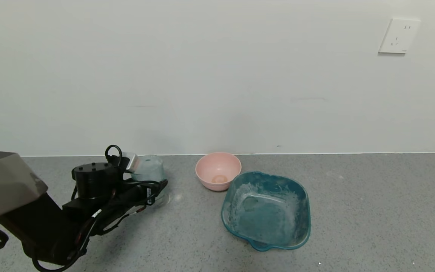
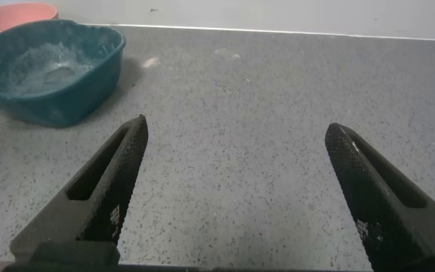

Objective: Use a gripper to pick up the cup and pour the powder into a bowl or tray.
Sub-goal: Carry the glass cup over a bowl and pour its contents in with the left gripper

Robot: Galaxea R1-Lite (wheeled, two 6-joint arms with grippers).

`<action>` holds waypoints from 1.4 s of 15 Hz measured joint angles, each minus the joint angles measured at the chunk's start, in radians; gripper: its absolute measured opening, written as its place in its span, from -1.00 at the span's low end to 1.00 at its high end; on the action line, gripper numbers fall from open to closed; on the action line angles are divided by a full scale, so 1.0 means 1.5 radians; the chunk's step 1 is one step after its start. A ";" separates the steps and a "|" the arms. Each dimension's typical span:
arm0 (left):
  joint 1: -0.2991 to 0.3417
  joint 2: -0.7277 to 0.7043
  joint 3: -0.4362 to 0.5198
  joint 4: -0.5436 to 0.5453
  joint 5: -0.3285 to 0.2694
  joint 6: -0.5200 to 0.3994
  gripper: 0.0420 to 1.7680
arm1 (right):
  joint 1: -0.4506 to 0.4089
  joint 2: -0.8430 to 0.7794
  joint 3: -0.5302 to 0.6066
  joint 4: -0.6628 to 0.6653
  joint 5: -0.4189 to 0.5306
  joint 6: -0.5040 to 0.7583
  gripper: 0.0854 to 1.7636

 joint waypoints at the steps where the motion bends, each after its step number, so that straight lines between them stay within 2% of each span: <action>1: -0.009 -0.024 -0.022 0.041 0.009 0.011 0.44 | 0.000 0.000 0.000 0.000 0.000 0.000 0.94; 7: -0.083 -0.120 -0.134 0.229 0.069 0.075 0.44 | 0.000 0.000 0.000 0.000 0.000 0.000 0.94; 13: -0.163 -0.149 -0.271 0.393 0.122 0.115 0.44 | 0.000 0.000 0.000 0.000 0.000 0.000 0.94; 21: -0.263 -0.114 -0.395 0.493 0.158 0.174 0.44 | 0.000 0.000 0.000 0.000 0.000 0.000 0.94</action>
